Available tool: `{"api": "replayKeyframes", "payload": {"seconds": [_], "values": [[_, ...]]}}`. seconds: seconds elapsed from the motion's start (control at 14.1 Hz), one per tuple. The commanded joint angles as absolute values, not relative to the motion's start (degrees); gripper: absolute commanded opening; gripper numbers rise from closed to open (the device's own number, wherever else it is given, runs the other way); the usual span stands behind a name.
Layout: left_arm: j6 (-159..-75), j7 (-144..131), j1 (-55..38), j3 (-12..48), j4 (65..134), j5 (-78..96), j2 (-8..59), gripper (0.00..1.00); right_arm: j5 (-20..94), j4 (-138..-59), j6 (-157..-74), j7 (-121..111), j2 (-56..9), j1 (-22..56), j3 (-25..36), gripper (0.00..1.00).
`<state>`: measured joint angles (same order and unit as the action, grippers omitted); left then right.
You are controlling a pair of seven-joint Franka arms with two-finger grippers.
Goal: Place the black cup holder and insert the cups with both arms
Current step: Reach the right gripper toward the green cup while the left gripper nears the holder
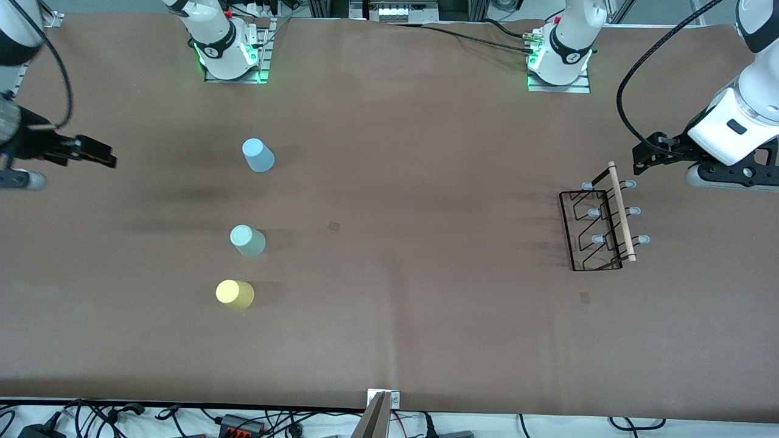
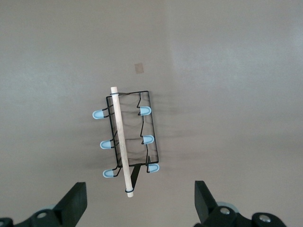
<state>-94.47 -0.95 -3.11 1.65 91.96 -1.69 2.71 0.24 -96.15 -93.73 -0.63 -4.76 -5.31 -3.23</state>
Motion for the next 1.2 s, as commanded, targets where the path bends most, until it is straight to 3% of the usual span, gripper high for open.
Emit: {"api": "replayKeyframes", "payload": {"seconds": [0.0,0.42,0.85,1.13], "values": [[-93.43,0.09,-2.81,1.67,91.49,-0.53,2.20,1.00,0.97,-102.28,-99.64,-1.05,-4.66,-4.92,-3.25,1.00],[-92.02,0.09,-2.90,1.67,91.58,-0.44,2.20,1.00,0.88,-116.09,-121.61,1.66,-7.28,-0.98,-4.22,1.00],[-91.23,-0.09,-2.20,1.50,92.46,-0.26,2.99,1.00,0.62,-116.54,-132.00,6.68,-13.61,4.64,-4.66,1.00],[-87.20,-0.18,-0.72,0.79,91.41,-0.18,8.08,1.00,0.18,-116.19,-137.62,6.68,-17.22,6.85,-4.66,1.00]]}}
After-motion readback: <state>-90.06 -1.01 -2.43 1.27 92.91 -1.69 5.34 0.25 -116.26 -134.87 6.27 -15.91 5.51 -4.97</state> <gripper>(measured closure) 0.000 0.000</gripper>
